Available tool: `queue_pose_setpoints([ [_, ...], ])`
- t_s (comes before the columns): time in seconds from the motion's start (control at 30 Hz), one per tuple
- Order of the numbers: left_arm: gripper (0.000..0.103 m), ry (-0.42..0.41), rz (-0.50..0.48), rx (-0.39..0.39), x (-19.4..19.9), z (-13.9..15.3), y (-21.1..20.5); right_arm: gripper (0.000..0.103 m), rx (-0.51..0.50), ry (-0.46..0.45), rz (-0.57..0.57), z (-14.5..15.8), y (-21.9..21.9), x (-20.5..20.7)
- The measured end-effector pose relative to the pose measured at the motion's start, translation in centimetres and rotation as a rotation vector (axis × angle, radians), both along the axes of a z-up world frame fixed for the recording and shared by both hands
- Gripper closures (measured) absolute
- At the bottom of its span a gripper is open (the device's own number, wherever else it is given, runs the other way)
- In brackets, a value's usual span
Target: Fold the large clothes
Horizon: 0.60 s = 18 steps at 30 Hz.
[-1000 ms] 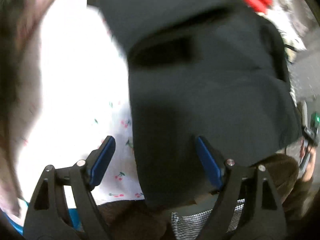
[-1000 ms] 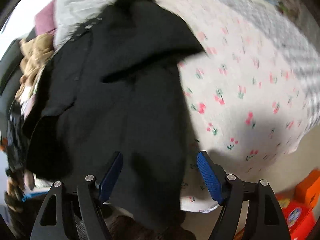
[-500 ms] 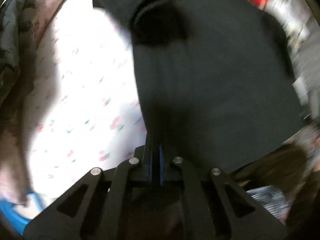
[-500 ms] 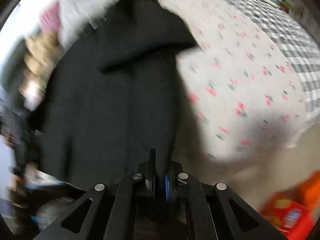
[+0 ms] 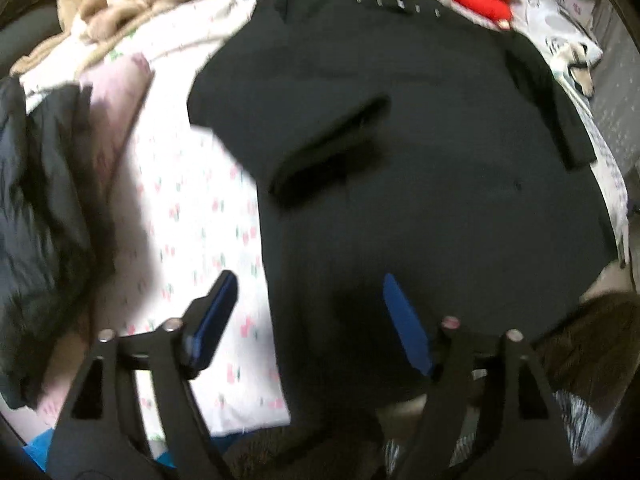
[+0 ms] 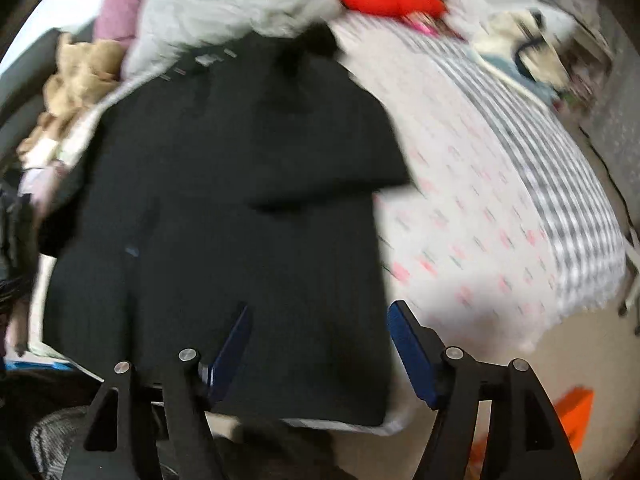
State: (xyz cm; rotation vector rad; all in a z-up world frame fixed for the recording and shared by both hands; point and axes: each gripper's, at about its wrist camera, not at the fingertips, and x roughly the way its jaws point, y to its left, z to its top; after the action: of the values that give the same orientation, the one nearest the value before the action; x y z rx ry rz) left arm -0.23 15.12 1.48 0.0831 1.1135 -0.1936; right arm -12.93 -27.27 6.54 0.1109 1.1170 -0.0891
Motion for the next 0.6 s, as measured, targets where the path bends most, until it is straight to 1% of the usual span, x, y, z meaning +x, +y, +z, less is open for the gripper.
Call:
queue_pose_setpoints([
  [0.07, 0.024, -0.038, 0.009, 0.012, 0.0, 0.3, -1.7, 0.027, 0.005, -0.056, 0.054, 1.4, 2.9, 1.4],
  [0.17, 0.024, -0.076, 0.012, 0.044, 2.0, -0.3, -3.4, 0.025, 0.006, -0.130, 0.119, 1.5, 6.7, 5.1],
  [0.27, 0.024, -0.100, 0.024, 0.106, 3.7, -1.7, -5.5, 0.024, 0.039, -0.185, 0.165, 0.8, 10.7, 8.9],
  [0.3, 0.024, -0.109, 0.033, 0.124, 3.9, -1.9, -5.8, 0.024, 0.063, -0.201, 0.181, 0.6, 10.8, 10.3],
  [0.33, 0.024, -0.125, 0.045, 0.149, 4.5, -2.7, -6.0, 0.023, 0.079, -0.211, 0.189, 0.2, 11.6, 11.3],
  [0.37, 0.024, -0.140, 0.051, 0.162, 6.1, -3.4, -6.0, 0.023, 0.103, -0.229, 0.197, -0.6, 12.7, 12.3],
  [0.43, 0.034, -0.174, 0.072, 0.187, 7.3, -4.1, -5.5, 0.023, 0.119, -0.234, 0.209, -2.1, 13.9, 13.7],
  [0.5, 0.070, -0.188, 0.093, 0.194, 8.2, -3.9, -4.5, 0.023, 0.108, -0.180, 0.221, -3.9, 15.5, 15.6],
  [0.53, 0.079, -0.194, 0.102, 0.178, 8.4, -3.4, -3.9, 0.023, 0.088, -0.166, 0.234, -4.3, 16.0, 16.0],
  [0.57, 0.090, -0.201, 0.114, 0.152, 8.6, -2.7, -3.4, 0.023, 0.065, -0.170, 0.242, -4.5, 16.3, 16.6],
  [0.6, 0.091, -0.215, 0.129, 0.118, 8.2, -1.5, -2.2, 0.023, 0.055, -0.178, 0.243, -4.5, 16.4, 16.8],
])
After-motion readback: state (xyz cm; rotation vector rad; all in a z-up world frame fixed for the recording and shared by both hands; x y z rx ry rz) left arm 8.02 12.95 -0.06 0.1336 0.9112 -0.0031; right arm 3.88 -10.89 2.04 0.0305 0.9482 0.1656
